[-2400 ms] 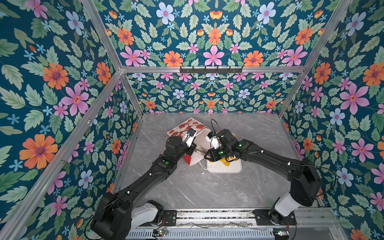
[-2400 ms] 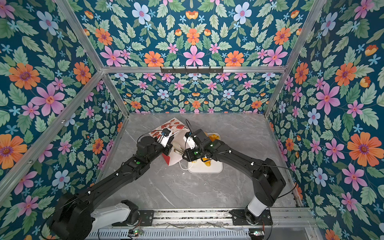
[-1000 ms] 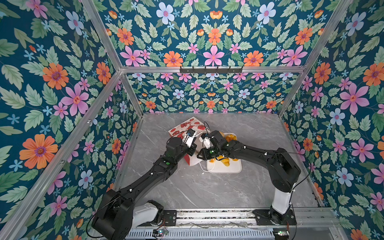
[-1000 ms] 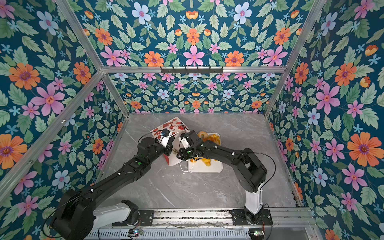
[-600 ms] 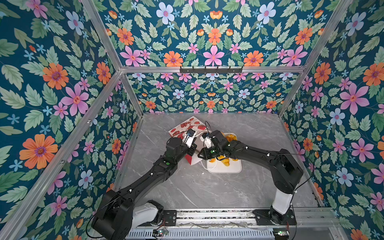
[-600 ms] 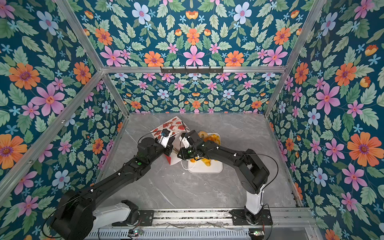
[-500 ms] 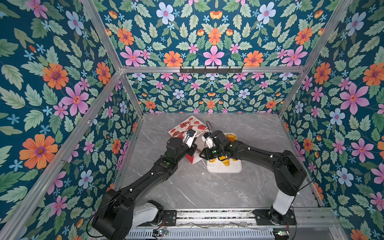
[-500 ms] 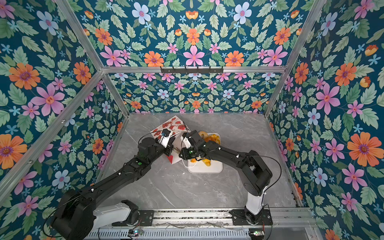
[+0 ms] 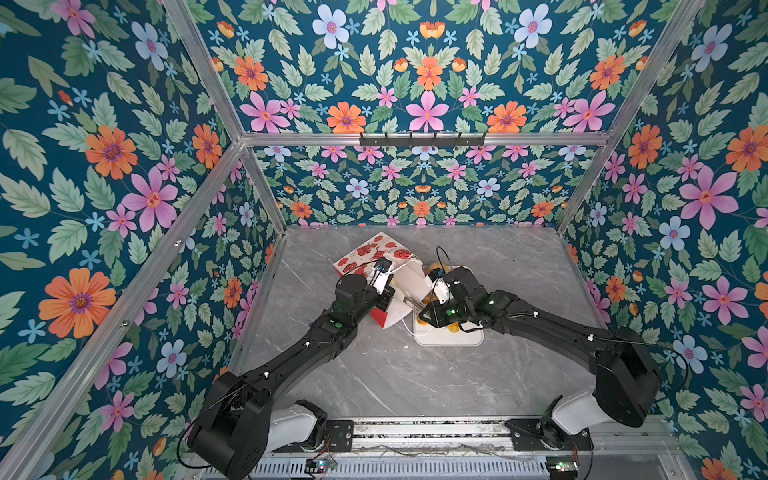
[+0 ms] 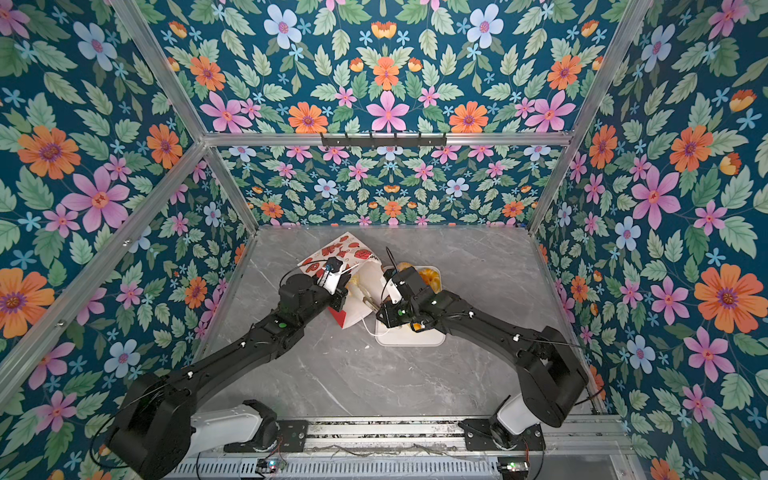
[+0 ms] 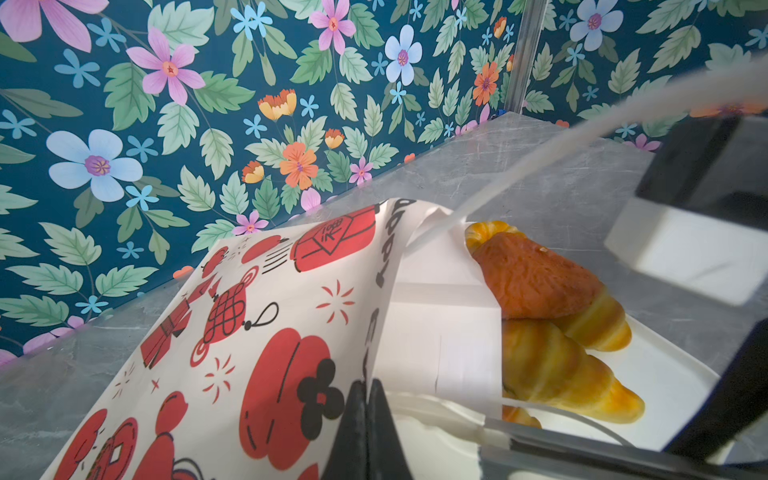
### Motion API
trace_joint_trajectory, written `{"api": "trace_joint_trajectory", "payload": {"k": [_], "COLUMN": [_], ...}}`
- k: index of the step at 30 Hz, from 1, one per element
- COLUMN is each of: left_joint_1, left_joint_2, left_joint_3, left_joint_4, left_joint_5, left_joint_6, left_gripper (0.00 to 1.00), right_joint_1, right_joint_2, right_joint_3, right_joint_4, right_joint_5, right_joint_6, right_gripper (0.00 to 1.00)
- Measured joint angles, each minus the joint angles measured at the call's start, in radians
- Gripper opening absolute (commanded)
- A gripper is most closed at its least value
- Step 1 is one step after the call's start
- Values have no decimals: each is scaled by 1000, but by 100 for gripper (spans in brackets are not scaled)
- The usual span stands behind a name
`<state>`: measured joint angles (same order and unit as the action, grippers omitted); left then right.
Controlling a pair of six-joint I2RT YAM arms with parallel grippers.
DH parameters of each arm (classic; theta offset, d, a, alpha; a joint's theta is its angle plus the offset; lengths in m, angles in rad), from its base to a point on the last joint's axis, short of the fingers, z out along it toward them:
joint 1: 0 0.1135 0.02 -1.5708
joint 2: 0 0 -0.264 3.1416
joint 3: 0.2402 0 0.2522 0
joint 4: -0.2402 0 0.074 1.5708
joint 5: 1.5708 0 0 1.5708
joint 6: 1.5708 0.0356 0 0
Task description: Take the fake bread out of the paper bag
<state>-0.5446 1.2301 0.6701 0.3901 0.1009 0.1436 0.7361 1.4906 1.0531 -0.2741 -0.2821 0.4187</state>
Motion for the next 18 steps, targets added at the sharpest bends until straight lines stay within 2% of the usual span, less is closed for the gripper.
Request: {"api": "trace_joint_trajectory", "payload": {"k": [10,18], "left_joint_1": [0,0], "left_joint_2": [23,76], "left_joint_3": [9,39], "left_joint_4": [6,24], "left_joint_5": [-32,-112], "left_joint_6": [-9,-33], "left_gripper": [0,0], "right_joint_1": [-27,-29], "right_joint_2": [-165,-366], "right_joint_3": [-105,-136], "right_joint_4": [-29,-173], "right_joint_5": [-55,-99], "right_joint_6": [-10,-79], "right_gripper": [11,12]}}
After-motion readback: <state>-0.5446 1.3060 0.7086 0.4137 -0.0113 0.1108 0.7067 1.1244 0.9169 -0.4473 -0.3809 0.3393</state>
